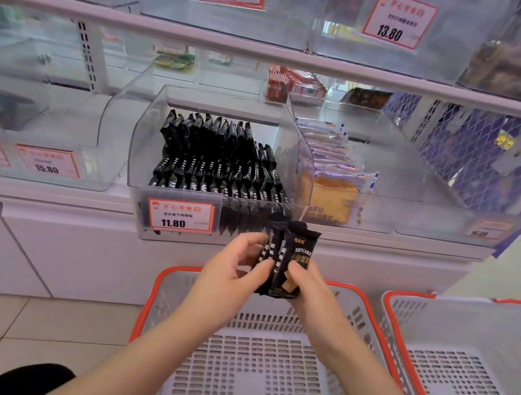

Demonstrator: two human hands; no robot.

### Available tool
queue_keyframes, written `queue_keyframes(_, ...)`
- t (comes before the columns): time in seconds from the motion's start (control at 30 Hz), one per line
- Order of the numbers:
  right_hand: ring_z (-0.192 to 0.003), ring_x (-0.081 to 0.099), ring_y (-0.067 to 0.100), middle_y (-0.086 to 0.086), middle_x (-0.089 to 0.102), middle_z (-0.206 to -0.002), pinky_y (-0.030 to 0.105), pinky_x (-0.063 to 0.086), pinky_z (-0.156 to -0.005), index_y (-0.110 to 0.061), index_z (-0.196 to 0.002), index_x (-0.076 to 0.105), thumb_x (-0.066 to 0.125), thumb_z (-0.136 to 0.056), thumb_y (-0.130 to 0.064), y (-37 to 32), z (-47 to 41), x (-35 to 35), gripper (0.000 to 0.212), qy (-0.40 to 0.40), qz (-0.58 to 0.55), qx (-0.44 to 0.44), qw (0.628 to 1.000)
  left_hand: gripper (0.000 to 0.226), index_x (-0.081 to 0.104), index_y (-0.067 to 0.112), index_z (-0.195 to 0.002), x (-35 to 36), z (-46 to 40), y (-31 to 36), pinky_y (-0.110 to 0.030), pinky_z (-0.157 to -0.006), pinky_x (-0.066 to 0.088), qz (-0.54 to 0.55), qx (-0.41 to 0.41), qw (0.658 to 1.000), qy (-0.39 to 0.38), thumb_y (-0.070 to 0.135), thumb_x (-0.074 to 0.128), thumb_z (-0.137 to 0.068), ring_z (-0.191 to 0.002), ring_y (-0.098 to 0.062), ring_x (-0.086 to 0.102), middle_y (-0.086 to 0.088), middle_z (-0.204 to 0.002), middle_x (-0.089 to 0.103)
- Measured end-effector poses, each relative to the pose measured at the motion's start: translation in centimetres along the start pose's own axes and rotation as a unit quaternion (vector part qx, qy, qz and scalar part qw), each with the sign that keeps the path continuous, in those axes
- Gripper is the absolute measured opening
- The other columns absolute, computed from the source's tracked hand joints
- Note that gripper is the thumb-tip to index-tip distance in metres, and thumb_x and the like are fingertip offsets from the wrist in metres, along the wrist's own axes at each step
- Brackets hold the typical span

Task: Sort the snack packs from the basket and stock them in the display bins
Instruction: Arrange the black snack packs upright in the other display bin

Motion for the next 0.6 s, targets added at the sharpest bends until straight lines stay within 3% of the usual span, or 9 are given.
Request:
queue_keyframes(0.07, -0.114, 0.056, 0.012, -0.002, 0.064, -0.118, 0.033, 0.043, -0.101, -0.032, -0.119, 0.053, 0.035, -0.100, -0.022, -0.4, -0.1, -0.1, 0.029, -0.005, -0.017, -0.010, 1.000, 0.033, 0.051, 0.045, -0.104, -0.3, -0.2, 0.9, -0.027, -0.079, 0.053, -0.049, 0.039, 0.998, 0.009, 0.018, 0.058, -0.088, -0.092, -0.002, 0.058, 0.013, -0.102, 0.062)
queue_keyframes(0.13, -0.111, 0.059, 0.011, -0.004, 0.067, -0.114, 0.026, 0.049, -0.091, -0.029, -0.120, 0.054, 0.045, -0.095, -0.022, -1.5, -0.4, -0.4, 0.028, 0.010, -0.037, -0.050, 0.998, 0.036, 0.051, 0.047, -0.108, -0.6, -0.7, 2.2, -0.023, -0.075, 0.052, -0.094, 0.091, 0.991, 0.017, 0.017, 0.058, -0.088, -0.085, 0.000, 0.055, 0.013, -0.100, 0.058)
queue_keyframes(0.23, -0.097, 0.064, 0.006, -0.010, 0.070, -0.103, 0.016, 0.051, -0.075, -0.027, -0.119, 0.054, 0.068, -0.079, -0.033, -4.5, -1.2, -2.2, 0.043, 0.113, -0.039, -0.133, 0.984, 0.034, 0.059, 0.028, -0.117, -1.3, -2.2, 4.5, -0.020, -0.072, 0.051, -0.146, 0.163, 0.976, 0.011, 0.008, 0.054, -0.090, -0.081, -0.001, 0.055, 0.014, -0.101, 0.056)
queue_keyframes(0.3, -0.093, 0.064, 0.004, -0.011, 0.070, -0.099, 0.017, 0.050, -0.074, -0.032, -0.109, 0.058, 0.069, -0.077, -0.032, -6.7, -2.1, -3.3, 0.034, 0.174, -0.025, -0.161, 0.971, 0.031, 0.061, 0.028, -0.106, -2.7, -3.8, 6.0, -0.012, -0.070, 0.046, -0.152, 0.191, 0.969, 0.035, 0.003, 0.053, -0.089, -0.080, -0.001, 0.055, 0.009, -0.100, 0.059)
queue_keyframes(0.4, -0.084, 0.064, 0.001, -0.012, 0.069, -0.092, 0.019, 0.048, -0.073, -0.032, -0.092, 0.060, 0.069, -0.079, -0.031, -10.0, -4.0, -4.2, 0.015, 0.234, 0.074, -0.176, 0.953, 0.034, 0.056, 0.038, -0.097, -4.8, -7.1, 7.9, -0.010, -0.064, 0.042, -0.160, 0.188, 0.968, 0.049, 0.005, 0.053, -0.088, -0.078, -0.002, 0.054, 0.010, -0.092, 0.062)
queue_keyframes(0.5, -0.077, 0.061, 0.004, -0.012, 0.067, -0.080, 0.023, 0.047, -0.069, -0.030, -0.086, 0.059, 0.062, -0.080, -0.038, -13.0, -6.4, -3.4, 0.010, 0.261, 0.215, -0.183, 0.923, 0.027, 0.054, 0.025, -0.114, -5.8, -11.9, 8.3, -0.004, -0.065, 0.039, -0.237, 0.143, 0.961, 0.009, 0.014, 0.051, -0.089, -0.078, -0.002, 0.055, 0.012, -0.090, 0.059)
queue_keyframes(0.6, -0.070, 0.054, 0.001, -0.011, 0.061, -0.078, 0.017, 0.037, -0.057, -0.028, -0.084, 0.052, 0.053, -0.082, -0.035, -14.8, -9.6, -1.9, 0.008, 0.252, 0.352, -0.172, 0.885, 0.030, 0.057, 0.015, -0.118, -5.9, -17.2, 7.4, -0.019, -0.083, 0.040, -0.410, 0.115, 0.904, -0.030, 0.022, 0.051, -0.090, -0.098, -0.015, 0.056, 0.000, -0.108, 0.060)
Point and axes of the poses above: each hand's wrist, its own z-axis away from the middle knuckle, its own x-axis out of the palm, y = z × x, the point moved 6 cm from there along -z, towards the middle knuckle
